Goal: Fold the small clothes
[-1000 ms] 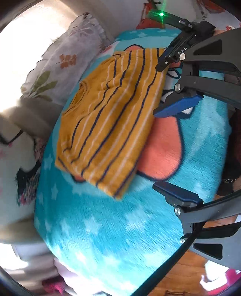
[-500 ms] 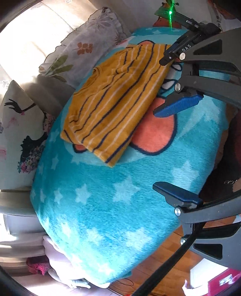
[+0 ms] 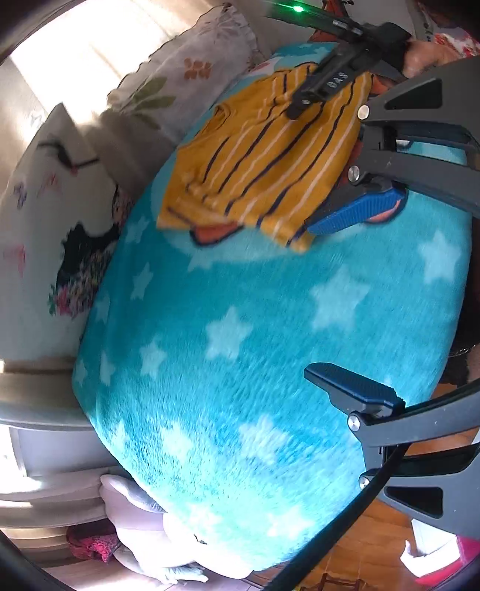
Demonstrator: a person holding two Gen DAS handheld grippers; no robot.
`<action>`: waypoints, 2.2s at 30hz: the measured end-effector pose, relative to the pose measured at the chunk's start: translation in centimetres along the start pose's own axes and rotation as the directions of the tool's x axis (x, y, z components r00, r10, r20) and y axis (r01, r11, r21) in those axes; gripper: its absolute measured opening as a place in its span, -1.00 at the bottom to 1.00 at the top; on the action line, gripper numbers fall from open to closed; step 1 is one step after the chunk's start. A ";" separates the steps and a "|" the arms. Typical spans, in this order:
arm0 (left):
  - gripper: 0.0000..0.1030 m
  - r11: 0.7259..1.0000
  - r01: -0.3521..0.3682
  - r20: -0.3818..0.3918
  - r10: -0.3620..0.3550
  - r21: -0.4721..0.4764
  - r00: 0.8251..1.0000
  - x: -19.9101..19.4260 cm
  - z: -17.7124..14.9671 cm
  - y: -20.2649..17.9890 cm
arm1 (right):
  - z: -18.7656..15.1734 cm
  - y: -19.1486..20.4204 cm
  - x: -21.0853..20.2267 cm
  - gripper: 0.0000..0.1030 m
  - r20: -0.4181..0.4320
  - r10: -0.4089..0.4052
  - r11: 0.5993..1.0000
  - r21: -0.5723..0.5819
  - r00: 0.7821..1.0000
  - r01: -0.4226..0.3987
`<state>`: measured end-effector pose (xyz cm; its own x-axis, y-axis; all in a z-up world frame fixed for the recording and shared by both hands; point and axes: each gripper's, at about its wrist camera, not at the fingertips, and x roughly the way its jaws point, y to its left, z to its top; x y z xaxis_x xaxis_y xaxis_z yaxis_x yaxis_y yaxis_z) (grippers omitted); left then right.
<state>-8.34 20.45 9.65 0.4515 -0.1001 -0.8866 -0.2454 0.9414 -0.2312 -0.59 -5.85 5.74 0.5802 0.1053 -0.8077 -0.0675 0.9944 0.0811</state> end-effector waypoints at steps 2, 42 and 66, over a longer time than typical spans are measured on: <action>0.38 1.000 0.002 -0.012 -0.002 -0.003 1.000 0.5 0.7 1.5 | 1.4 2.7 0.9 -0.19 0.007 0.013 0.999 -0.051 1.000 -0.013; 0.38 0.996 0.061 -0.136 -0.052 0.059 0.989 6.4 4.2 5.7 | 7.8 8.3 7.0 -0.12 -0.097 0.162 0.986 0.055 0.982 -0.157; 0.38 0.959 0.119 -0.210 -0.065 0.256 0.976 10.8 5.9 -1.5 | -4.6 7.5 1.4 0.15 -0.078 -0.062 0.985 -0.169 0.995 0.048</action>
<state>1.94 19.87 2.76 0.2764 -0.2261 -0.9341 0.0375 0.9737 -0.2246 -4.06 1.70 2.51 0.5185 0.0429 -0.8540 -0.1756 0.9828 -0.0573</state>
